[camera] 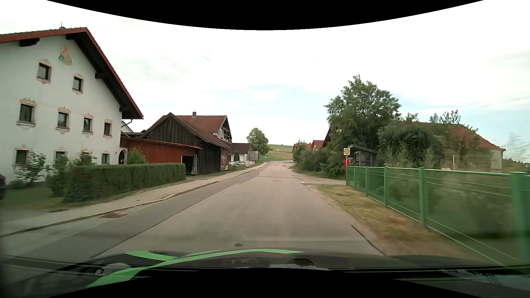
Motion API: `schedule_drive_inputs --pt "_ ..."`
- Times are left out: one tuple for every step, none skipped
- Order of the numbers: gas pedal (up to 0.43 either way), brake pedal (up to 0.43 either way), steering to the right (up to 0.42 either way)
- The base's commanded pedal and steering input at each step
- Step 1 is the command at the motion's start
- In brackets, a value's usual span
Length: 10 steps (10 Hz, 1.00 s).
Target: Follow the waypoints while adhering to traffic rules and regulations
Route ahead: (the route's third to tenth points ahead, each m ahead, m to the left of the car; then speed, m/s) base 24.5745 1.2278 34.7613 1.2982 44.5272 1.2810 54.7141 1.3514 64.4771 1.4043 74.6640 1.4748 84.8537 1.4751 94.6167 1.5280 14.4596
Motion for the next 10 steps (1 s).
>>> schedule_drive_inputs --pt "0.157 0.000 -0.005" --pt "0.157 0.000 -0.004" --pt "0.130 0.000 -0.004" --pt "0.098 0.000 -0.004" --pt "0.098 0.000 -0.003" --pt "0.098 0.000 -0.003" --pt "0.098 0.000 -0.003" --pt "0.098 0.000 -0.002" --pt "0.098 0.000 -0.001" --pt "0.110 0.000 0.000"
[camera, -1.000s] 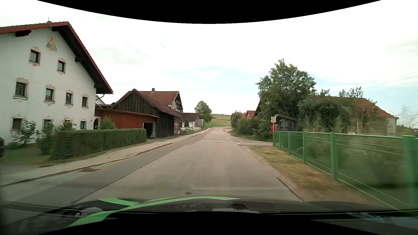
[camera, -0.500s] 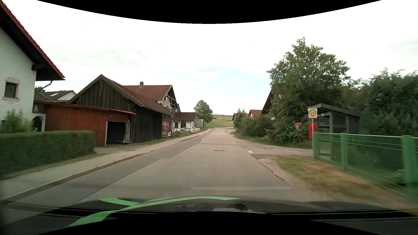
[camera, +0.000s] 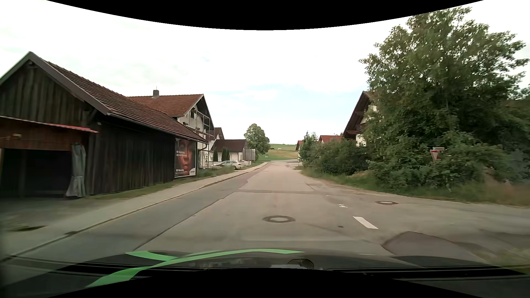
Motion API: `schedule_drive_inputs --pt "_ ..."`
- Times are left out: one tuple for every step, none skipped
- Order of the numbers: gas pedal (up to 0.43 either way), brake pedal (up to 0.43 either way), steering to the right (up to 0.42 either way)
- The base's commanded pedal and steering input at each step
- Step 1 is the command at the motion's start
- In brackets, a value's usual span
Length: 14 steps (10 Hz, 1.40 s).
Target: Follow the waypoints while adhering to traffic rules and regulations
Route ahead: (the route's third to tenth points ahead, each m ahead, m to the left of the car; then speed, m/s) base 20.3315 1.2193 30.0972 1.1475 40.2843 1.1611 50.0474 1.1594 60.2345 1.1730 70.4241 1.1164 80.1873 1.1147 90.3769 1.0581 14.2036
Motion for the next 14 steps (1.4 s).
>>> schedule_drive_inputs --pt "0.110 0.000 0.002" --pt "0.110 0.000 0.002" --pt "0.118 0.000 0.002" --pt "0.138 0.000 0.002" --pt "0.138 0.000 0.002" --pt "0.138 0.000 0.002" --pt "0.138 0.000 0.002" --pt "0.150 0.000 0.002" --pt "0.150 0.000 0.002" --pt "0.150 0.000 0.001" --pt "0.150 0.000 0.001" --pt "0.157 0.000 0.000" --pt "0.169 0.000 0.000" --pt "0.177 0.000 0.000"
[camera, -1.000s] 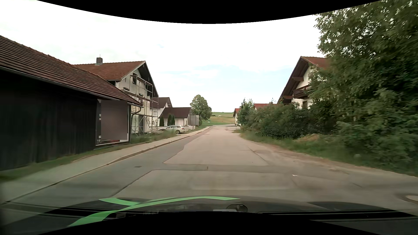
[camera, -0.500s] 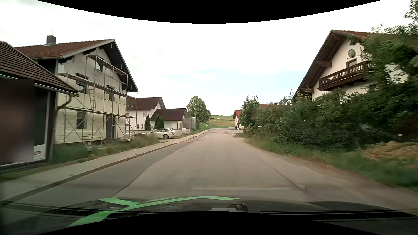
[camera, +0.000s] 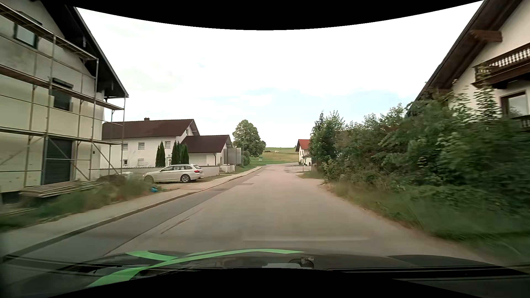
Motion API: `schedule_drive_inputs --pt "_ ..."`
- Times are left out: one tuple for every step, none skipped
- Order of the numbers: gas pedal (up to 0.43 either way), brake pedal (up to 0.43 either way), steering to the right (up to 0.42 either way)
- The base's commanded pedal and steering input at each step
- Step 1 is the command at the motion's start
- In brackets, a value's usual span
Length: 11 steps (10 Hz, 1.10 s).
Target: Follow the waypoints while adhering to traffic rules and regulations
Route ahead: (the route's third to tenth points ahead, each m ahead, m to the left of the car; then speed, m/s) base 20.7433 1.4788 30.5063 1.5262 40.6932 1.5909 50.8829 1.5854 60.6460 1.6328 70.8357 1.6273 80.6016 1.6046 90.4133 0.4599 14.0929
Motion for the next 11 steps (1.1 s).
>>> schedule_drive_inputs --pt "0.177 0.000 -0.001" --pt "0.177 0.000 -0.001" --pt "0.177 0.000 -0.002" --pt "0.177 0.000 -0.004" --pt "0.177 0.000 -0.006" --pt "0.177 0.000 -0.006" --pt "0.177 0.000 -0.007" --pt "0.138 0.000 -0.006" --pt "0.130 0.000 -0.006" --pt "0.110 0.000 -0.007" --pt "0.110 0.000 -0.005"
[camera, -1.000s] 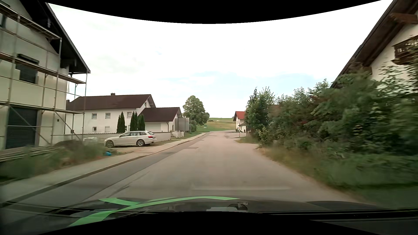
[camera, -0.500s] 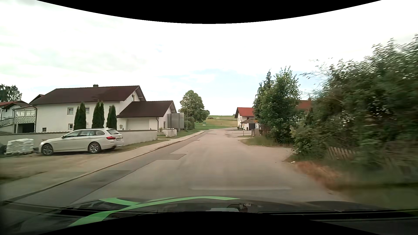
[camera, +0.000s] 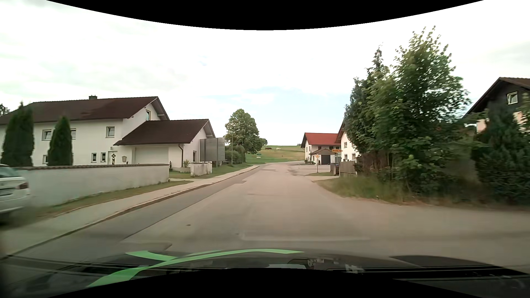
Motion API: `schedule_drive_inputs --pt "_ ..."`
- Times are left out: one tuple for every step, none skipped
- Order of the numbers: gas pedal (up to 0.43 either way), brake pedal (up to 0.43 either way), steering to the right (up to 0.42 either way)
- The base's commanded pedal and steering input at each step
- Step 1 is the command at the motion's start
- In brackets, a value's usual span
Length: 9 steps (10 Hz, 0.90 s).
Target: Follow the waypoints while adhering to traffic rules and regulations
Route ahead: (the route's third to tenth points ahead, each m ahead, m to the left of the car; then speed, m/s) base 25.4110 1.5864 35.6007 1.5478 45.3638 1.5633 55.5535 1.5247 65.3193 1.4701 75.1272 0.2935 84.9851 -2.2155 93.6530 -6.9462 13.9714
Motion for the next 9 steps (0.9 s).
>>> schedule_drive_inputs --pt "0.098 0.000 -0.004" --pt "0.098 0.000 -0.002" --pt "0.087 0.000 -0.002" --pt "0.079 0.000 -0.002" --pt "0.067 0.000 -0.002" --pt "0.059 0.000 -0.002" --pt "0.059 0.000 -0.002" --pt "0.059 0.000 -0.002" --pt "0.059 0.000 0.000"
